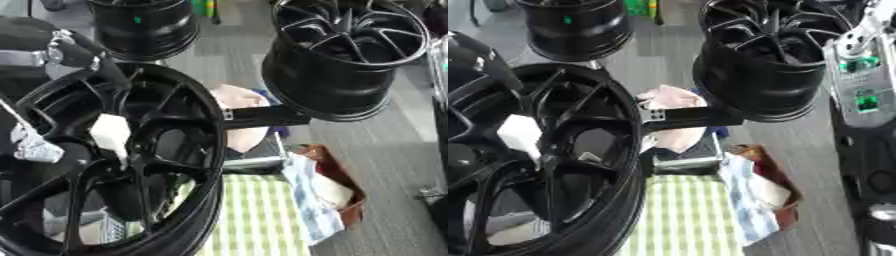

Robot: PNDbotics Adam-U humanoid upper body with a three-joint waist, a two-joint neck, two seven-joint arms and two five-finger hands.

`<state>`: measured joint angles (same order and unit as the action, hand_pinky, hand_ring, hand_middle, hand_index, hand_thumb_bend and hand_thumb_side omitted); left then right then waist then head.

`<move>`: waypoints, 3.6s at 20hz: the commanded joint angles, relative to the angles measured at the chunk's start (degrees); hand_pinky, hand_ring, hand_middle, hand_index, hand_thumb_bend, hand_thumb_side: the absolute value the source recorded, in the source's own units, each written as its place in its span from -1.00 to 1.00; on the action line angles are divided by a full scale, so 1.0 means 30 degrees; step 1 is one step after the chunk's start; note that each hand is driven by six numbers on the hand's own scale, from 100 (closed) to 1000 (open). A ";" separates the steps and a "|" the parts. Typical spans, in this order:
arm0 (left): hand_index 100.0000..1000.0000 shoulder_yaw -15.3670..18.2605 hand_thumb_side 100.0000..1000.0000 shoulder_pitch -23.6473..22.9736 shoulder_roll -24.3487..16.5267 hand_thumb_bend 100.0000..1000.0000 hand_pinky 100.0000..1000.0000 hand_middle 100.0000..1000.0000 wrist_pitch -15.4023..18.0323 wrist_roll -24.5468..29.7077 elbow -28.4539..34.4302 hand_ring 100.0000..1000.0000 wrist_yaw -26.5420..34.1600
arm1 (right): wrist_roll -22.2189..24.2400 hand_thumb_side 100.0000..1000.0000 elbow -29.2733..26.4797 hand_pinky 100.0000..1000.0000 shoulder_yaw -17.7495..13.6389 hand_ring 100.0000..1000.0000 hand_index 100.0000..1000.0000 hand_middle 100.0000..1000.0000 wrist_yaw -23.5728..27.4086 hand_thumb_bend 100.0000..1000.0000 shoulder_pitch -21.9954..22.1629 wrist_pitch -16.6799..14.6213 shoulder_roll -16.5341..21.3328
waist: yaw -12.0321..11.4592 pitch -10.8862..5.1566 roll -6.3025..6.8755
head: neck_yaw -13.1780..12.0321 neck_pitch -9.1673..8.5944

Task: Pull the pin out of the wheel hub.

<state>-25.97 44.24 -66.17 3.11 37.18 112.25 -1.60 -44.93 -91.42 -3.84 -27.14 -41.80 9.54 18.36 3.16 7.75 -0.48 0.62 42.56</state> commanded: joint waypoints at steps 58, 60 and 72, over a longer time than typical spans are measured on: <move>0.82 -0.2162 -0.43 0.2108 0.3981 0.11 0.70 0.50 0.2652 0.3717 -0.9300 0.63 -0.3430 | -0.0729 0.20 -0.0500 0.38 -0.0282 0.45 0.58 0.27 0.1225 -1.00 0.0270 -0.0439 0.0243 | 0.0110 0.0148 0.0200 | 0.0088 -0.0297; 0.80 -0.2155 -0.40 0.2071 0.4016 0.07 0.70 0.49 0.2659 0.3698 -0.9375 0.62 -0.3396 | -0.0766 0.22 -0.0506 0.38 -0.0291 0.45 0.58 0.27 0.1270 -1.00 0.0283 -0.0441 0.0244 | 0.0115 0.0178 0.0212 | 0.0087 -0.0293; 0.72 -0.2205 -0.41 0.2123 0.4529 0.04 0.65 0.39 0.2432 0.3630 -1.0251 0.55 -0.3698 | -0.0898 0.23 -0.0531 0.38 -0.0317 0.45 0.58 0.26 0.1477 -1.00 0.0354 -0.0506 0.0246 | 0.0183 0.0268 0.0240 | 0.0039 -0.0431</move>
<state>-32.86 49.76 -51.76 10.41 48.15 81.66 -12.34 -47.45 -91.74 -4.27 -22.99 -39.86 8.08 17.96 3.63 9.30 0.18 0.74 42.01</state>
